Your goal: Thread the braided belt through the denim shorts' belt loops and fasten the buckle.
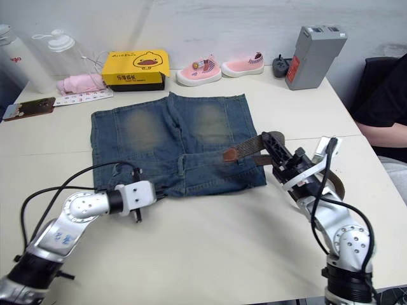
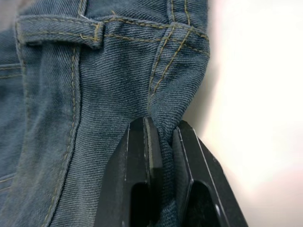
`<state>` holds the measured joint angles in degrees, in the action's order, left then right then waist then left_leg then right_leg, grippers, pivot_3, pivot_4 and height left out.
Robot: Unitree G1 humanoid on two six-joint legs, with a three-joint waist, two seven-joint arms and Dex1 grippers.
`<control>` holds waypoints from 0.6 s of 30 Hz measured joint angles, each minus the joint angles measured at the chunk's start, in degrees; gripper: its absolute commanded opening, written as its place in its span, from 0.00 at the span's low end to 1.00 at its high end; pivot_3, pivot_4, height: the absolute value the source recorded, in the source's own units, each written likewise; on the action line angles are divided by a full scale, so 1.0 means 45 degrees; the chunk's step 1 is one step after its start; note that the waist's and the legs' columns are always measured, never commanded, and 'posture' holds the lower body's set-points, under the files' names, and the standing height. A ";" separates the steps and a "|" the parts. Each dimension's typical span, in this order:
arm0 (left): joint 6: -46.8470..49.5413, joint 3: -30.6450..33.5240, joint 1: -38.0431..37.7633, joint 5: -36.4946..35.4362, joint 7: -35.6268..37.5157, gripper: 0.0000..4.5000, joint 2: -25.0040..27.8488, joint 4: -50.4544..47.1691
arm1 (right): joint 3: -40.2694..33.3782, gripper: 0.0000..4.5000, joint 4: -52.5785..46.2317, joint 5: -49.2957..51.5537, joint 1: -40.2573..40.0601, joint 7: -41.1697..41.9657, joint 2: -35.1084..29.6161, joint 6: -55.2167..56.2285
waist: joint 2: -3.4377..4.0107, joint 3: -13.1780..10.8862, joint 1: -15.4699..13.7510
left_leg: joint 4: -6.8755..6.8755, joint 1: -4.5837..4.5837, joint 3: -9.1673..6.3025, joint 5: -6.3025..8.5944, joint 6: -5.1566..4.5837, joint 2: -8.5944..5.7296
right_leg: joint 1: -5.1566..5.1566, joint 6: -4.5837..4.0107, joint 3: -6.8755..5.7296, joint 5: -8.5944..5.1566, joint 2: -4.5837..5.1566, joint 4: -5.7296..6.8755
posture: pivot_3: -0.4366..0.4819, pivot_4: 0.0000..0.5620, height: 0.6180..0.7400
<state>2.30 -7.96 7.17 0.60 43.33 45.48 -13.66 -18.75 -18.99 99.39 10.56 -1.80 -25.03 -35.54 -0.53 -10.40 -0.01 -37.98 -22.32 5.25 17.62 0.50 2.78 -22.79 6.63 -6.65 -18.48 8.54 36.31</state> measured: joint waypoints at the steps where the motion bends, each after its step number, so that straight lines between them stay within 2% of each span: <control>1: 0.0043 0.0199 -0.0449 -0.0104 0.0093 0.00 0.0154 -0.0337 | -0.0050 0.00 0.0017 0.0003 -0.0023 -0.0002 -0.0141 -0.0041 | 0.0000 0.0000 0.0024 | -0.0004 -0.0001 0.0007 0.0011 -0.0002 0.0002 | -0.0001 0.0000 0.0003 0.0000 -0.0001 -0.0006 | 0.48 0.27 0.70; 4: 0.0320 0.1029 -0.2142 -0.0690 0.0498 0.00 0.0669 -0.1712 | -0.0275 0.00 0.0023 0.0020 -0.0339 -0.0048 -0.0559 -0.0253 | 0.0001 0.0000 0.0055 | -0.0002 0.0002 0.0005 0.0037 -0.0007 0.0012 | -0.0001 0.0002 0.0022 0.0001 -0.0006 -0.0042 | 0.48 0.27 0.70; 7: 0.0516 0.1434 -0.3156 -0.0827 0.0694 0.00 0.0928 -0.2515 | -0.0385 0.00 0.0008 0.0042 -0.0471 -0.0084 -0.0872 -0.0495 | 0.0001 0.0000 0.0013 | -0.0006 0.0000 0.0019 0.0039 -0.0009 0.0009 | 0.0002 0.0014 0.0023 0.0008 -0.0005 -0.0053 | 0.48 0.27 0.70; 9: 0.0788 0.1669 -0.3577 -0.0857 0.0695 0.23 0.0935 -0.2861 | -0.0362 0.00 -0.0020 0.0033 -0.0616 -0.0146 -0.0919 -0.0679 | 0.0000 0.0000 0.0009 | -0.0012 0.0000 0.0019 0.0045 -0.0020 0.0009 | 0.0002 0.0019 0.0028 0.0010 -0.0004 -0.0058 | 0.48 0.27 0.70; 11: 0.0938 0.1710 -0.3810 -0.0967 0.0703 0.39 0.0919 -0.2954 | -0.0330 0.00 -0.0032 0.0027 -0.0734 -0.0190 -0.0919 -0.0775 | 0.0001 0.0000 0.0006 | -0.0015 0.0004 0.0017 0.0052 -0.0033 0.0009 | 0.0001 0.0020 0.0038 0.0011 -0.0003 -0.0065 | 0.48 0.27 0.70; 12: 0.0990 0.1719 -0.3880 -0.1013 0.0716 0.44 0.0911 -0.3003 | -0.0329 0.00 -0.0032 0.0026 -0.0785 -0.0232 -0.0919 -0.0809 | 0.0000 0.0000 0.0005 | -0.0015 0.0004 0.0017 0.0053 -0.0034 0.0009 | 0.0002 0.0020 0.0037 0.0011 -0.0003 -0.0067 | 0.48 0.27 0.70; 16: 0.1310 0.2189 -0.4304 -0.1489 0.0954 0.87 0.0886 -0.3287 | -0.0328 0.00 -0.0187 0.0056 -0.1066 -0.0368 -0.1098 -0.1066 | 0.0001 0.0000 0.0004 | -0.0016 0.0004 0.0016 0.0051 -0.0030 0.0009 | 0.0001 0.0020 0.0040 0.0011 -0.0003 -0.0062 | 0.48 0.27 0.70; 17: 0.1478 0.2337 -0.4411 -0.1859 0.1081 0.95 0.0814 -0.3309 | -0.0329 0.00 -0.0199 0.0081 -0.1080 -0.0374 -0.1175 -0.1099 | 0.0001 0.0000 0.0007 | -0.0016 0.0004 0.0016 0.0050 -0.0029 0.0010 | 0.0001 0.0021 0.0041 0.0011 -0.0003 -0.0060 | 0.48 0.27 0.70; 18: 0.1767 0.2663 -0.4530 -0.2578 0.1295 0.95 0.0652 -0.3371 | -0.0334 0.00 -0.0207 0.0146 -0.1123 -0.0378 -0.1331 -0.1190 | 0.0000 0.0000 0.0012 | -0.0017 0.0004 0.0011 0.0050 -0.0029 0.0013 | 0.0001 0.0021 0.0043 0.0011 -0.0004 -0.0060 | 0.48 0.27 0.70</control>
<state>10.25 4.02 -13.22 -11.00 49.15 48.41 -28.83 -20.25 -19.92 100.05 5.50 -3.50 -31.02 -40.89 -0.53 -10.40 0.04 -38.06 -22.31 5.30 17.84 0.37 2.84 -22.79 6.73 -6.45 -18.43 8.52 36.04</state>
